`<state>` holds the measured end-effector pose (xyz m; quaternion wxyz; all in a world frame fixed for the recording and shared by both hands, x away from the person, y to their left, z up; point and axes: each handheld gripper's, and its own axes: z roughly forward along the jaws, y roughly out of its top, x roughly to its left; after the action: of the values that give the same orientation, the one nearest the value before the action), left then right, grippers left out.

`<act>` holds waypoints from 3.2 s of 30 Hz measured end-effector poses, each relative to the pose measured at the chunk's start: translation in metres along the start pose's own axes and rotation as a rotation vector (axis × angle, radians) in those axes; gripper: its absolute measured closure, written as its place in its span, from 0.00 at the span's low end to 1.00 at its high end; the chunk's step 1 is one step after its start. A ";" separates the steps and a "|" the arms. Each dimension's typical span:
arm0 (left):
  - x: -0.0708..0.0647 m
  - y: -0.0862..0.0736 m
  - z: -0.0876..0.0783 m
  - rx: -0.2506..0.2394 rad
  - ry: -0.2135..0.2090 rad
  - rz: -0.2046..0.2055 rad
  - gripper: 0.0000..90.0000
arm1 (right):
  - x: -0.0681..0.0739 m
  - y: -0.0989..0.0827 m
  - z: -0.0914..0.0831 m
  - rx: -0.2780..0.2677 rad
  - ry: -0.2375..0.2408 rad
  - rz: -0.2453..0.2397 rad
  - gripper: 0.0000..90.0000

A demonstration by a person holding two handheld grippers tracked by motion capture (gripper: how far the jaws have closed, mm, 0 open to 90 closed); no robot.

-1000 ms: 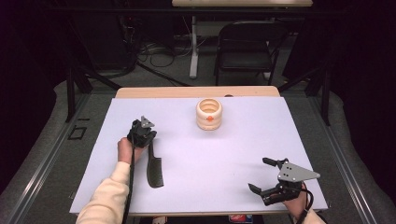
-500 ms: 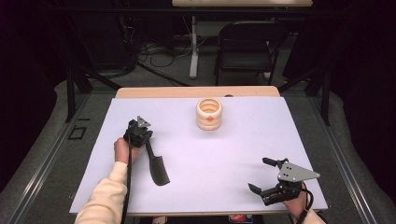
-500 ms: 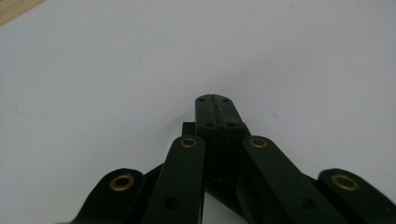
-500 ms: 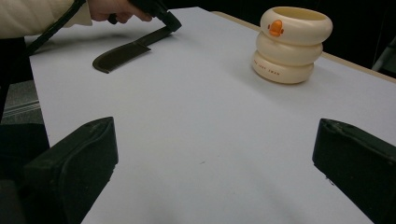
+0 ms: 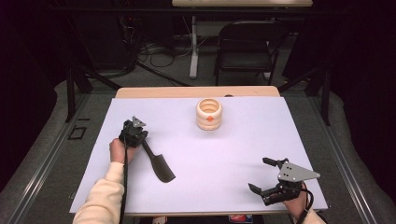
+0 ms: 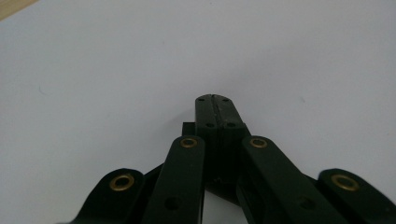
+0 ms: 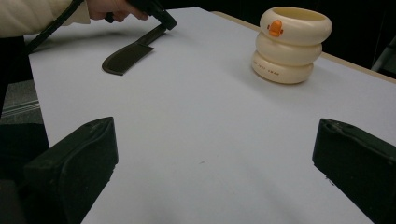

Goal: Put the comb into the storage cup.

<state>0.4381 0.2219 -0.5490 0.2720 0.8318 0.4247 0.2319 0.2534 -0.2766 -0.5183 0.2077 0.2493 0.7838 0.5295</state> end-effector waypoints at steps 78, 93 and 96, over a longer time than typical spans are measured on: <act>-0.003 -0.051 -0.047 0.113 -0.021 0.019 1.00 | 0.000 0.001 0.001 0.011 -0.001 -0.001 0.00; -0.016 -0.055 -0.054 0.136 -0.017 0.031 1.00 | 0.000 0.001 0.002 0.012 0.001 -0.002 0.00; -0.017 -0.055 -0.056 0.144 -0.025 0.033 1.00 | 0.001 0.001 0.002 0.015 0.003 0.000 0.00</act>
<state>0.3623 0.2490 -0.5459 0.2131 0.8588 0.4232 0.1950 0.2542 -0.2747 -0.5181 0.2048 0.2499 0.7881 0.5240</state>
